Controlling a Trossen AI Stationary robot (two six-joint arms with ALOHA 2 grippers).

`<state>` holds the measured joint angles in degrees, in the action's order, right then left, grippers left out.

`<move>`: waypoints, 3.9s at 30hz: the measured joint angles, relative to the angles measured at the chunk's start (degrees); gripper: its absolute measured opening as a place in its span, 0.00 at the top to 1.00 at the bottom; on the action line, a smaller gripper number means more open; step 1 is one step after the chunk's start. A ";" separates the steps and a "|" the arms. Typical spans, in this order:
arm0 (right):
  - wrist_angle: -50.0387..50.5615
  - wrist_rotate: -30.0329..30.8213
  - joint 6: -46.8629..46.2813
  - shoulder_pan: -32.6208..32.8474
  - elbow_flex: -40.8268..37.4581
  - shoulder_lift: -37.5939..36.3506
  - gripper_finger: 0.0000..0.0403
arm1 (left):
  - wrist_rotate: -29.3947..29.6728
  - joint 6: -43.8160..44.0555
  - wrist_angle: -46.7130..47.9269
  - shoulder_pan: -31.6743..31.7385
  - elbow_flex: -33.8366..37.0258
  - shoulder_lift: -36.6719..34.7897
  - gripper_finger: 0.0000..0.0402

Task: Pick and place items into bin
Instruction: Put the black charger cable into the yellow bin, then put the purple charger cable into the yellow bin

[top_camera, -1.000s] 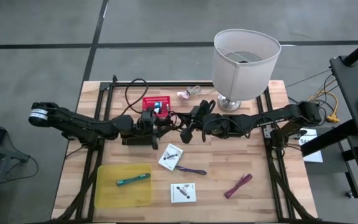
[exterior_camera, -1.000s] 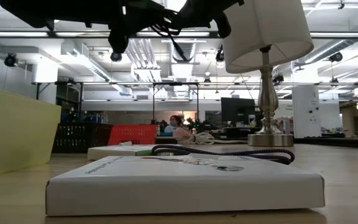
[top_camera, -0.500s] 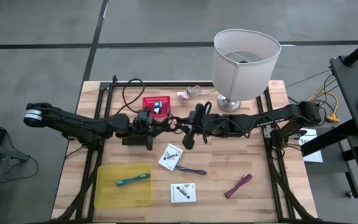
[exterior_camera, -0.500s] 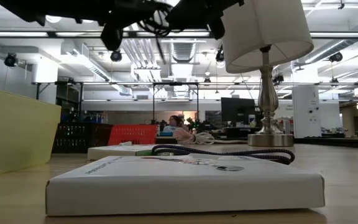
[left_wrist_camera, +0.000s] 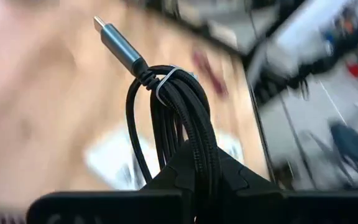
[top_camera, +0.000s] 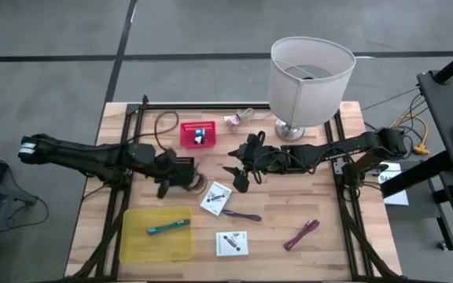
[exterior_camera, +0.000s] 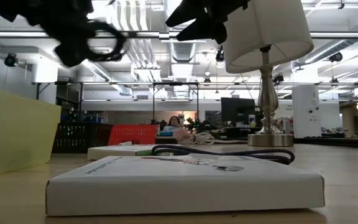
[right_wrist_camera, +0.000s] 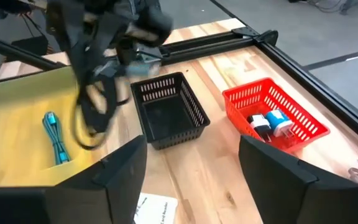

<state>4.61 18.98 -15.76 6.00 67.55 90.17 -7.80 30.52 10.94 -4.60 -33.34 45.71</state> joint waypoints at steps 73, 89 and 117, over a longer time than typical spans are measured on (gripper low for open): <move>7.11 -28.01 2.88 10.03 -13.24 6.72 0.39 | -20.45 19.55 14.94 -9.77 1.47 5.55 0.30; 1.49 -21.10 2.30 13.27 -13.90 15.67 0.45 | -3.38 9.41 4.70 -9.77 1.42 5.73 0.30; -3.92 -14.99 -2.71 12.18 -12.30 5.89 0.97 | -2.21 6.19 -5.12 -9.70 1.44 5.96 0.30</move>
<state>0.68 3.99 -18.48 18.18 55.26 96.06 -10.01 36.71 5.81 -14.31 -31.90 51.67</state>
